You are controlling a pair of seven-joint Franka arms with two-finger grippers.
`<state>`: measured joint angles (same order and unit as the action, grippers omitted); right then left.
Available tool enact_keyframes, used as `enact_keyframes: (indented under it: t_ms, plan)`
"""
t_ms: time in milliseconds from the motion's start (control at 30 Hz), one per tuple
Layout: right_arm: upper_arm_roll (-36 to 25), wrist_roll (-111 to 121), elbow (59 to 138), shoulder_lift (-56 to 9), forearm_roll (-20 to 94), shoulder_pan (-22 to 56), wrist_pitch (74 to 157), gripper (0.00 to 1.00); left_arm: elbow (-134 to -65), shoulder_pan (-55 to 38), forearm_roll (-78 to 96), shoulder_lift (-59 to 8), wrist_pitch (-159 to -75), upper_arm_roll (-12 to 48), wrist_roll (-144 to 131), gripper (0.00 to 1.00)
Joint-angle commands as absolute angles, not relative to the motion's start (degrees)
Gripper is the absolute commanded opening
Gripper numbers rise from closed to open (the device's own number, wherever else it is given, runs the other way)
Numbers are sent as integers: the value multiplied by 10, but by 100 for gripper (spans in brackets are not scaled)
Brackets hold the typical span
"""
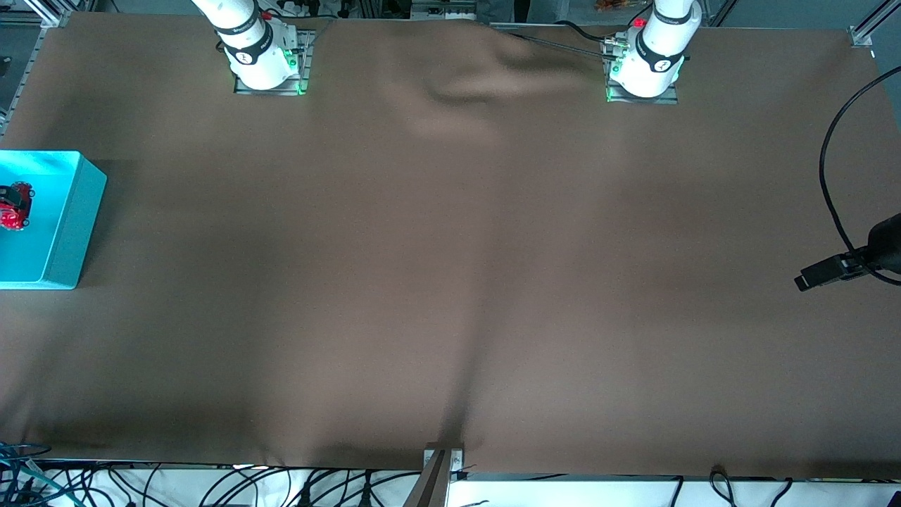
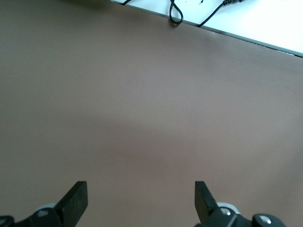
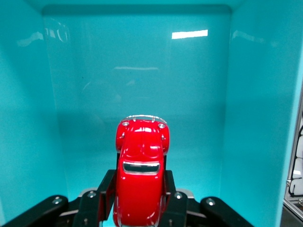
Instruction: Wind red beetle toy and store in blue box
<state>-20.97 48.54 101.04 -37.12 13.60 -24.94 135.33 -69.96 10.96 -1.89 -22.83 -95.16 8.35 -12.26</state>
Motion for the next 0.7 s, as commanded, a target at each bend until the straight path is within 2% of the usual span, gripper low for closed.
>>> enact_keyframes:
  t_ms: [0, 167, 233, 333, 367, 400, 667]
  plan:
    - [-201, 519, 993, -378, 153, -262, 1351, 66, -692, 108, -26, -230, -952, 82, -113, 100]
    - [-201, 520, 992, -378, 157, -262, 1351, 73, -692, 108, -26, -230, -952, 82, -113, 100]
    - [-201, 520, 993, -378, 157, -262, 1351, 81, -692, 108, -26, -230, -952, 82, -113, 100]
    - [-201, 520, 993, -378, 157, -262, 1351, 83, -692, 108, -26, -230, -952, 82, -113, 100]
    - [-201, 520, 992, -377, 157, -262, 1351, 89, -692, 108, -26, -230, -952, 82, -113, 100]
    - [-201, 520, 993, -377, 157, -262, 1351, 100, -692, 108, -26, -230, -952, 82, -113, 100]
    - [-201, 520, 992, -367, 157, -261, 1346, 100, -692, 108, -26, -230, -952, 82, -113, 100]
